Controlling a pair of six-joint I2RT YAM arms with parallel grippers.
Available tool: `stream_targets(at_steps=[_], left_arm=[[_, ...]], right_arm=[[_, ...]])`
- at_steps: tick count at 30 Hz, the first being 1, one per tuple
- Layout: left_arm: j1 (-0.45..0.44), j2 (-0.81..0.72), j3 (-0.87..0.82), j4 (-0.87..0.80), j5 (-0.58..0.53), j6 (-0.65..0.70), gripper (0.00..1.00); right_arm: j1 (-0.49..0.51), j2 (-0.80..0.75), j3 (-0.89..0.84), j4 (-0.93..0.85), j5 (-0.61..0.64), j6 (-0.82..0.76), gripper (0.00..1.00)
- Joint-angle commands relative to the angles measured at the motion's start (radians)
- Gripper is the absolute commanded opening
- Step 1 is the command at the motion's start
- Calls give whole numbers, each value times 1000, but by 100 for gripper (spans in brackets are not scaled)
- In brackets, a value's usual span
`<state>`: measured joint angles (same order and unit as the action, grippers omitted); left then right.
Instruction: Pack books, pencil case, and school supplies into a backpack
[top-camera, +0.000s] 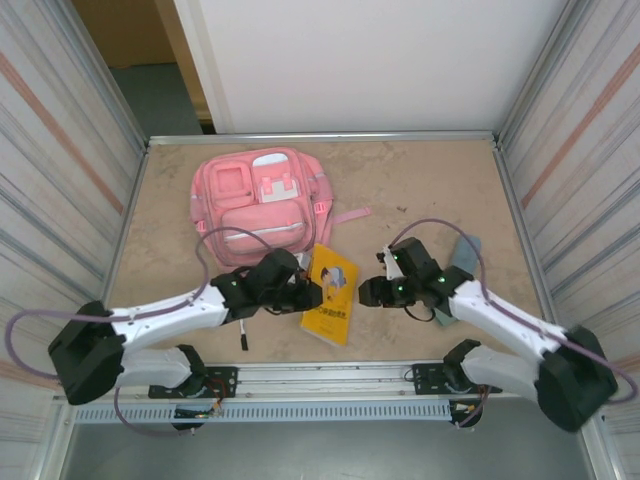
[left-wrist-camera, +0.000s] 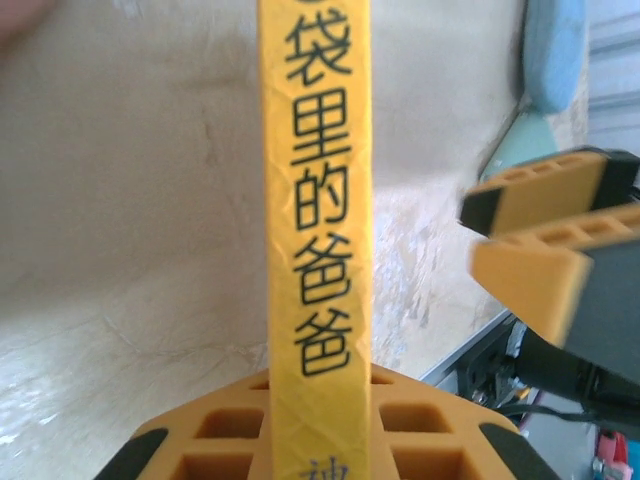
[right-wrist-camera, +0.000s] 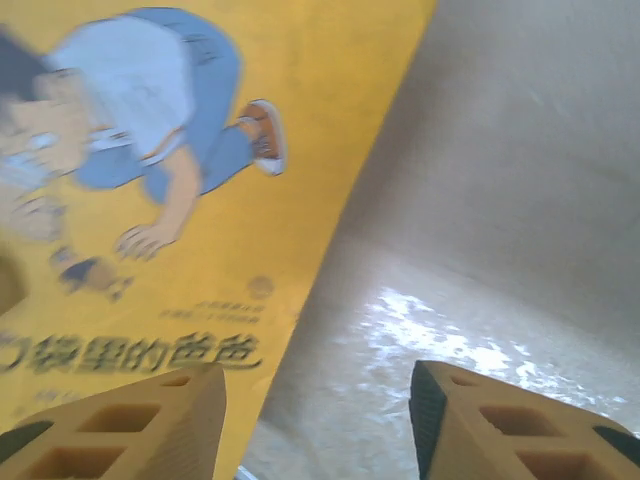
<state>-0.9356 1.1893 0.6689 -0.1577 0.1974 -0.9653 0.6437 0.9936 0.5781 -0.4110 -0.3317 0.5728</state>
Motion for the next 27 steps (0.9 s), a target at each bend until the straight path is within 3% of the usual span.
stream_targets(at_steps=[1,3,5,8,13,18,21,27], left_arm=[[41,-137,81,-63,-106,-9,0],[78,-206,80,-41,-108,-10,0],[132,-272,83,-35,-101,-26,0],[224,-336,83,-24,-100,-69,0],[257,-402,55,77,-215,-155,0],[258,-392,-2,249,-207,-255,0],[257,-383,-30,317,-188,-298,0],[253,-383,-83,354,-202,-459,0]], right_arm=[[36,-160,41,-27,129,-60,60],[38,-223,58,-23,158,-13,68],[36,-246,90,5,102,77,82],[39,-227,130,56,27,216,92],[73,-117,134,197,-32,548,93],[132,42,161,403,-61,719,94],[183,75,157,526,1,815,95],[254,152,191,548,151,927,95]])
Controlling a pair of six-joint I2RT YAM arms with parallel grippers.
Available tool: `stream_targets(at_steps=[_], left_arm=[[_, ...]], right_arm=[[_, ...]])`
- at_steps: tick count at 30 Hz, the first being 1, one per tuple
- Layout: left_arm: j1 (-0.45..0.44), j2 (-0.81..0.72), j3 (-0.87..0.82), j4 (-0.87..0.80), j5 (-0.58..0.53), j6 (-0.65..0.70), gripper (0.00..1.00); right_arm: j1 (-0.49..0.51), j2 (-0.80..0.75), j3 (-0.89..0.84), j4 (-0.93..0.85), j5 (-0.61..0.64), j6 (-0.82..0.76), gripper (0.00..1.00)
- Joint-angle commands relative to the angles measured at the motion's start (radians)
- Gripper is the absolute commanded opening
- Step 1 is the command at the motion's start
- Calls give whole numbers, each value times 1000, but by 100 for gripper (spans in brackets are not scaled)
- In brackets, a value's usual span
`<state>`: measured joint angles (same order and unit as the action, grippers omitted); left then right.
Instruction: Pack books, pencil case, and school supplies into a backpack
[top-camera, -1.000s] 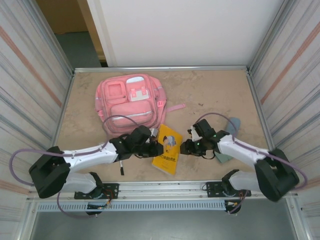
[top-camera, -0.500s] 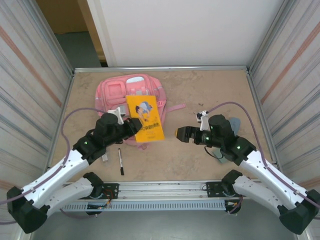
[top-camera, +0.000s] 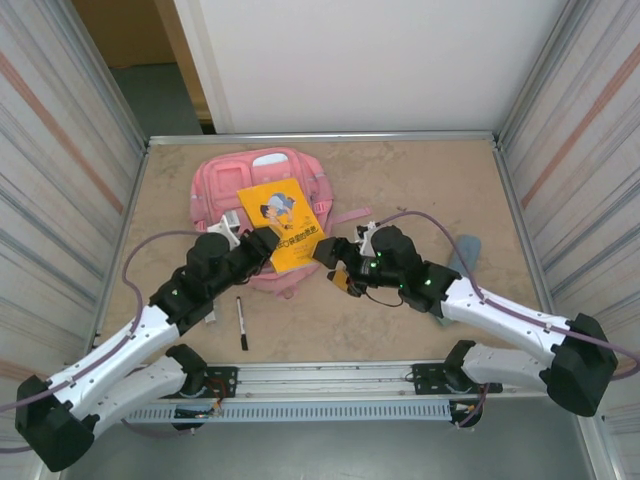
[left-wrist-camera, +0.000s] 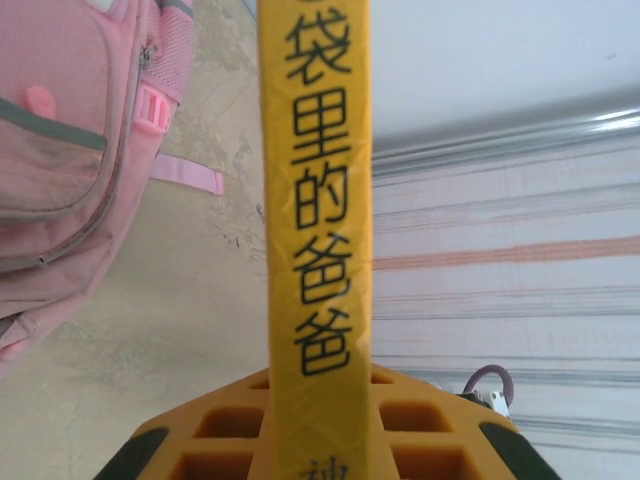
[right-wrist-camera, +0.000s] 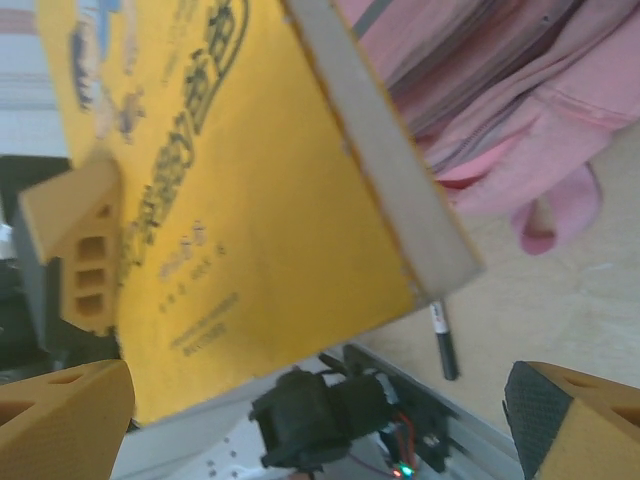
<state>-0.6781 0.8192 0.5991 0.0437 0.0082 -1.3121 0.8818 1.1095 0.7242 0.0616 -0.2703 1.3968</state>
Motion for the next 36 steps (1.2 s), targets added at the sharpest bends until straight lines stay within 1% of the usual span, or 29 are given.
stream_targets(at_steps=[1,2,3,4,7,9,11,13,14,15,17,18,19,20,22,24,26,27,30,32,34,36], left_arm=[[-9,-9,-22,183,-2,-130,0],[-15,-7,-28,201,6,-145,0],[-23,-4,-32,215,6,-164,0],[-32,-3,-36,218,2,-182,0],[-47,-3,-57,221,-14,-236,0],[-47,-11,-81,234,-23,-272,0],[-47,-20,-104,248,-38,-298,0],[-49,-30,-113,234,-42,-311,0],[-49,-33,-110,219,-35,-305,3],[-51,-37,-105,199,-22,-294,11],[-50,-41,-94,141,9,-263,39],[-47,-47,-90,102,26,-241,56],[-36,-58,-87,48,52,-218,67],[-18,-70,-82,-16,76,-200,73],[33,-105,-76,-160,127,-139,79],[84,-138,-59,-297,145,-36,82],[133,-149,-17,-453,124,110,84],[158,-143,14,-531,106,187,85],[231,-64,106,-706,70,342,86],[280,20,156,-752,89,403,86],[325,106,194,-757,117,453,87],[361,182,226,-744,116,480,87]], right_arm=[[23,56,45,101,103,125,94],[32,69,41,136,119,142,91],[45,82,31,188,144,156,85],[60,89,28,221,172,161,75],[105,73,33,216,288,147,59],[125,53,31,204,352,128,50],[130,30,22,206,384,124,41],[132,10,16,203,411,117,28],[133,4,14,203,422,112,23],[134,-1,14,203,429,104,18],[131,-9,14,206,430,86,10],[128,-16,19,202,427,67,7],[121,-28,26,187,421,43,5],[115,-41,32,170,421,15,2],[102,-80,43,109,433,-57,0],[82,-114,44,74,431,-114,0],[47,-163,49,33,397,-158,0],[25,-176,55,1,373,-184,0],[-29,-206,71,-100,310,-272,0],[-63,-226,70,-142,270,-315,0],[-89,-247,70,-185,234,-353,0],[-107,-275,65,-241,230,-383,0]])
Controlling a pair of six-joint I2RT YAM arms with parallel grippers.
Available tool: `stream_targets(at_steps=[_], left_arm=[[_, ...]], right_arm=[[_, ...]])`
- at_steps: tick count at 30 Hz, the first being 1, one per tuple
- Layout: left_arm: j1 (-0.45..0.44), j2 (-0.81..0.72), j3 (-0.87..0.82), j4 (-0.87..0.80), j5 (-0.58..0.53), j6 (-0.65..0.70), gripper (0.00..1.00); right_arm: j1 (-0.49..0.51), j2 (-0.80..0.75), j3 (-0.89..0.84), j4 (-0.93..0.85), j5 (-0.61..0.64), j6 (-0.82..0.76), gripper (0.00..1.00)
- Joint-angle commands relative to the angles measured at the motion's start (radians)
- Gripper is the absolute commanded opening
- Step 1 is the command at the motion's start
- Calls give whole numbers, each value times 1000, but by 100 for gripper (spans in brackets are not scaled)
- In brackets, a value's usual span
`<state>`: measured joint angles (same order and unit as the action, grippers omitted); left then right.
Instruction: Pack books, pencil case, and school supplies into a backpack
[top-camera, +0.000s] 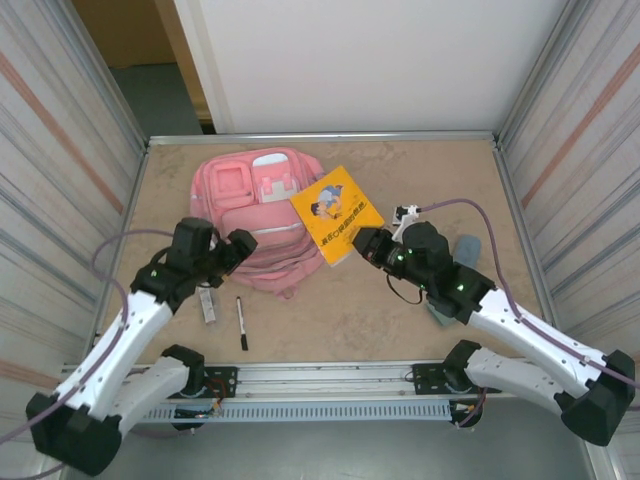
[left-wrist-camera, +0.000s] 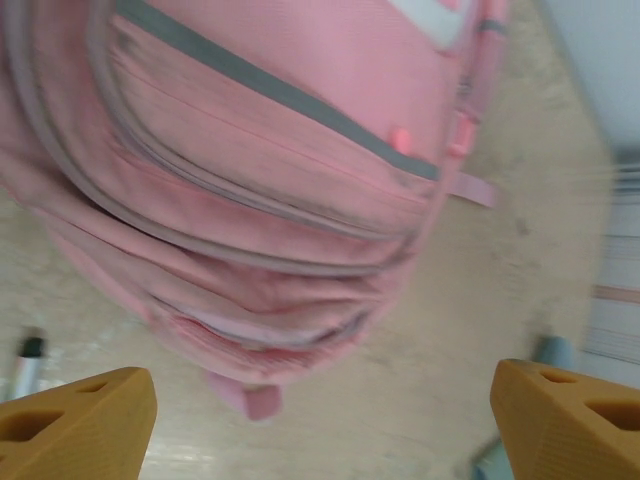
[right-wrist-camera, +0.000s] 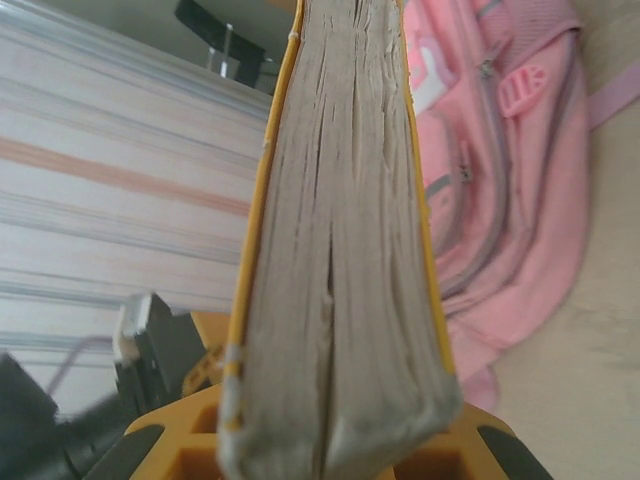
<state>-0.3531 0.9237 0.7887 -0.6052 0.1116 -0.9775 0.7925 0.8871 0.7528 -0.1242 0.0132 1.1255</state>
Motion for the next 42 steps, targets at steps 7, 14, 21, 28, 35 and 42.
stream_targets(at_steps=[7,14,21,28,35,42], left_arm=[[121,245,57,71,-63,191,84],[163,398,40,262,-30,206,78],[164,490,96,348,42,255,30],[159,448,153,351,190,168,0],[146,375,265,293,174,-7,0],[139,341,313,278,91,-128,0]], right_arm=[[-66,-133,-22,-120,-63,-114,0],[-85,-143,-43,-124,-89,-115,0],[-87,-113,-77,-88,-137,-85,0],[-98,-26,-64,-124,-289,-107,0],[-150,-75,-103,-181,-374,-111,0],[-201,-169,-157,-204,-469,-109,0]])
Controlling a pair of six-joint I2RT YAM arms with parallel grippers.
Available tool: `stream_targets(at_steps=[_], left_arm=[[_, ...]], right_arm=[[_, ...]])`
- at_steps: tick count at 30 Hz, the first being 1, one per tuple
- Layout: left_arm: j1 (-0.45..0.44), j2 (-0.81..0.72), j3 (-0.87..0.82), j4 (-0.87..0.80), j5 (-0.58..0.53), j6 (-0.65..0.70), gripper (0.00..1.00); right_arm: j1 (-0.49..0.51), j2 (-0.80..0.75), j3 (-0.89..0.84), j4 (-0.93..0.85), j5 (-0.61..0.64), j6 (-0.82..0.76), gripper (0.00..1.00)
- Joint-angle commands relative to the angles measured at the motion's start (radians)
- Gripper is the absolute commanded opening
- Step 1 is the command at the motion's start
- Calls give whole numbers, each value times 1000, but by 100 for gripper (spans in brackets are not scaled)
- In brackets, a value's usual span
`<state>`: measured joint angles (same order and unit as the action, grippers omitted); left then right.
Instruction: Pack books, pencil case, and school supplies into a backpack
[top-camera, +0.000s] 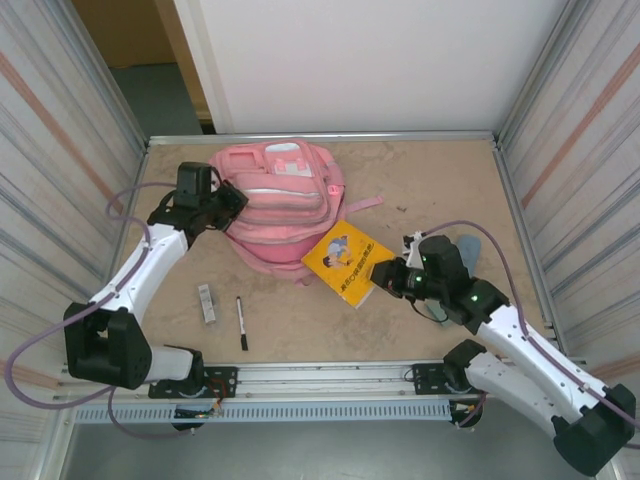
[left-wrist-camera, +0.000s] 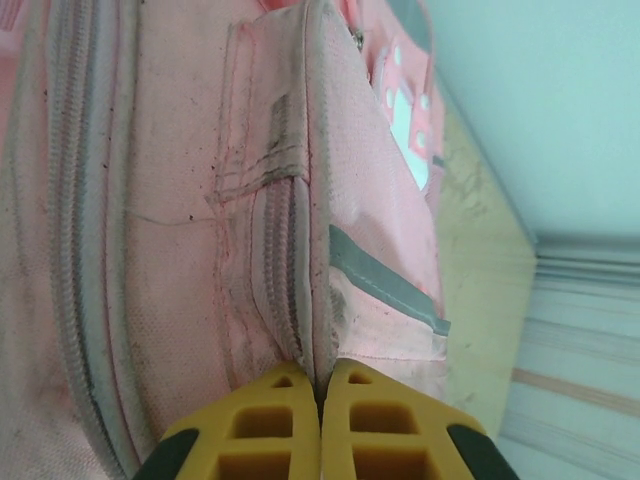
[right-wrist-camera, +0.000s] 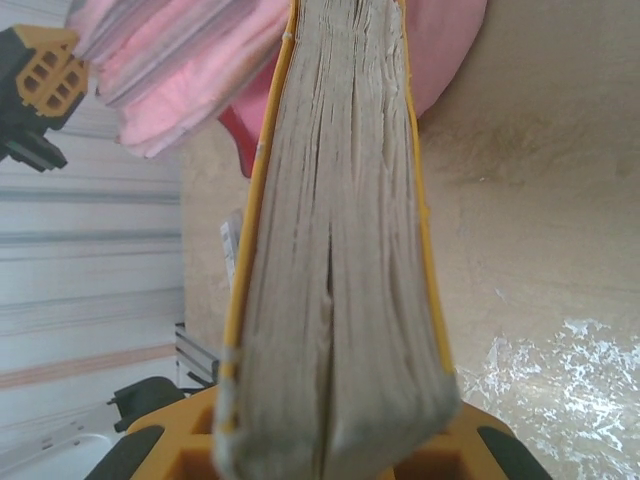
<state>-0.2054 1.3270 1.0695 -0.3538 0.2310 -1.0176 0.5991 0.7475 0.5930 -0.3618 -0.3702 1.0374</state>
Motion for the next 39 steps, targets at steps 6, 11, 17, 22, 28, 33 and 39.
stream_targets(at_steps=[6,11,17,22,28,33,39], left_arm=[[-47,-124,0,84,-73,-193,0],[-110,-141,-5,103,-76,-230,0],[-163,-141,-46,169,-47,-301,0],[-175,-170,-82,159,-59,-312,0],[-202,-182,-76,135,-11,-232,0],[-227,-177,-68,52,-42,-112,0],[-203,-137,-11,-62,-81,165,61]], right_arm=[[-2,22,-51,183,-166,63,0],[29,155,-13,371,-152,114,0],[26,343,-7,617,-22,250,0],[26,484,27,862,47,283,0],[34,587,84,1015,103,238,0],[33,690,158,1062,136,205,0],[33,832,236,1132,84,223,0]])
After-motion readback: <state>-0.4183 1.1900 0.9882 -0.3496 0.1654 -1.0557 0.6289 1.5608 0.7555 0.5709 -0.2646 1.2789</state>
